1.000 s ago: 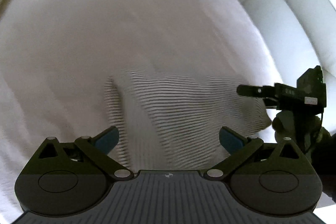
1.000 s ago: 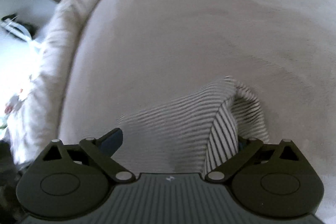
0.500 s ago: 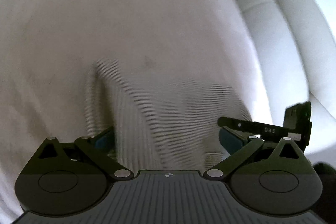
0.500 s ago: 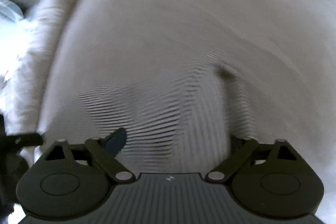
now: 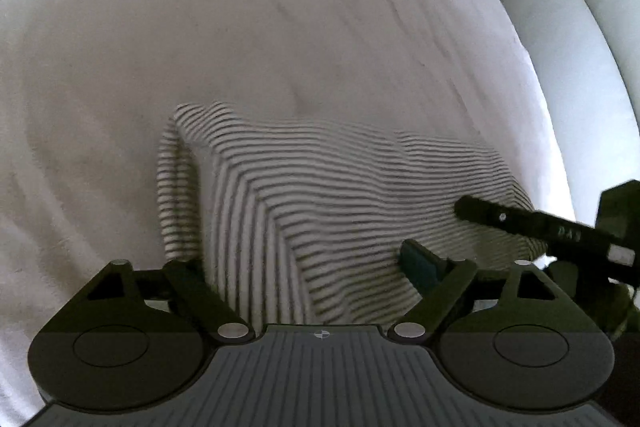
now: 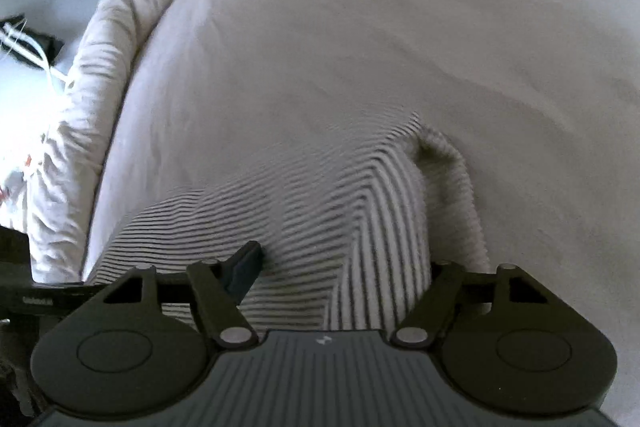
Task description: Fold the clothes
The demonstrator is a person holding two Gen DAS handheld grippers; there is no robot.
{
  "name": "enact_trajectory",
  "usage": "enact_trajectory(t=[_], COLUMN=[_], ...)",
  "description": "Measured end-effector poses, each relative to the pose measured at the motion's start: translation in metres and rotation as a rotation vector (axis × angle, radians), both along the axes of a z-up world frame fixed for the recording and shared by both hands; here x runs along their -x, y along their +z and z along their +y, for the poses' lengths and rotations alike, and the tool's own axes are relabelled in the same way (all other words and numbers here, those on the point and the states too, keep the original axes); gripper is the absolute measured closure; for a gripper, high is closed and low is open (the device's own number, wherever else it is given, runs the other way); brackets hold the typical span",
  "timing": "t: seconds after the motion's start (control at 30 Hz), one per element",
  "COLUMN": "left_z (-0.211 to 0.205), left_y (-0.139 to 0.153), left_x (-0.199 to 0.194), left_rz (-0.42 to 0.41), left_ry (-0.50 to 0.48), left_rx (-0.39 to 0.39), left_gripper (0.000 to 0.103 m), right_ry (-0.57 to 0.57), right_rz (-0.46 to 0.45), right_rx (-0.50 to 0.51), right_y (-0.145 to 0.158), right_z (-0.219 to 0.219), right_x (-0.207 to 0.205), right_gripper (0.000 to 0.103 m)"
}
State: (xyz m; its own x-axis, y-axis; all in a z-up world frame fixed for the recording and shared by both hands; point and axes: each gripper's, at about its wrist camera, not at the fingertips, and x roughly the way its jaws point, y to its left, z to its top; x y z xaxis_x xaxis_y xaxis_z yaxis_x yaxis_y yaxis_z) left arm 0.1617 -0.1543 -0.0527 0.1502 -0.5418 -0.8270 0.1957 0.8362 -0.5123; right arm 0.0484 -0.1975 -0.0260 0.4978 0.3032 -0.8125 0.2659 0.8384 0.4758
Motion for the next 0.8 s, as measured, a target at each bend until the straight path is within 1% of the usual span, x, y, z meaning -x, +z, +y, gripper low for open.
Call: enact_trajectory(t=[0.03,0.07,0.1,0.13,0.17,0.2,0.23,0.3,0.33,0.4,0.43,0.47,0.5,0.53,0.57,0.6,0.63,0.7,0.73,0.77,0.8], left_z=[-0.004,-0.006,-0.009,-0.007,-0.003,0.0,0.006,0.006,0.003,0.012,0.016,0.019,0.019,0.016,0.011,0.009,0.008,0.003,0.008,0.015,0.023], left_y=[0.002,0.006,0.011,0.018,0.026,0.038,0.052,0.076,0.083,0.089,0.087,0.081,0.069,0.057,0.047,0.038,0.031,0.031,0.037,0.046,0.055], left_x=[0.003,0.007,0.011,0.016,0.021,0.028,0.033,0.05,0.059,0.083,0.093,0.098,0.103,0.106,0.108,0.112,0.117,0.125,0.129,0.133,0.137], left_rz=[-0.018,-0.038,-0.056,-0.07,-0.081,-0.098,-0.118,-0.173,-0.198,-0.233,-0.24,-0.239,-0.236,-0.221,-0.199,-0.18,-0.163,-0.156,-0.164,-0.178,-0.192], left_ry=[0.007,0.012,0.018,0.028,0.039,0.047,0.05,0.035,0.026,0.015,0.018,0.033,0.055,0.075,0.094,0.109,0.123,0.146,0.15,0.151,0.151], left_rx=[-0.013,-0.031,-0.05,-0.052,-0.044,-0.031,-0.018,-0.022,-0.032,-0.053,-0.062,-0.076,-0.102,-0.131,-0.157,-0.161,-0.153,-0.141,-0.134,-0.125,-0.116], left_gripper=[0.015,0.027,0.044,0.051,0.064,0.074,0.075,0.075,0.075,0.074,0.073,0.065,0.059,0.058,0.056,0.054,0.054,0.055,0.059,0.063,0.063], right_ry=[0.006,0.011,0.012,0.012,0.013,0.013,0.022,0.058,0.075,0.109,0.124,0.139,0.156,0.161,0.156,0.15,0.149,0.141,0.141,0.142,0.144], right_rz=[-0.006,-0.012,-0.013,-0.014,-0.024,-0.036,-0.053,-0.103,-0.12,-0.152,-0.15,-0.146,-0.124,-0.087,-0.047,-0.007,-0.002,-0.022,-0.04,-0.06,-0.081], right_rx=[0.01,0.018,0.009,-0.004,-0.031,-0.06,-0.072,-0.078,-0.083,-0.093,-0.089,-0.083,-0.064,-0.042,-0.005,0.034,0.047,0.017,0.014,0.012,0.01], right_y=[0.001,0.003,0.006,0.01,0.017,0.025,0.035,0.057,0.063,0.074,0.072,0.068,0.06,0.05,0.04,0.03,0.025,0.028,0.035,0.042,0.049], right_z=[0.0,0.0,-0.004,-0.007,-0.012,-0.017,-0.023,-0.027,-0.029,-0.033,-0.031,-0.029,-0.028,-0.03,-0.031,-0.031,-0.032,-0.037,-0.037,-0.037,-0.036], right_x=[0.003,0.007,0.01,0.013,0.018,0.022,0.028,0.041,0.047,0.059,0.061,0.062,0.065,0.073,0.08,0.088,0.095,0.109,0.113,0.116,0.119], right_gripper=[0.034,0.038,0.051,0.064,0.069,0.078,0.079,0.079,0.079,0.079,0.079,0.078,0.074,0.069,0.069,0.067,0.067,0.069,0.074,0.076,0.076])
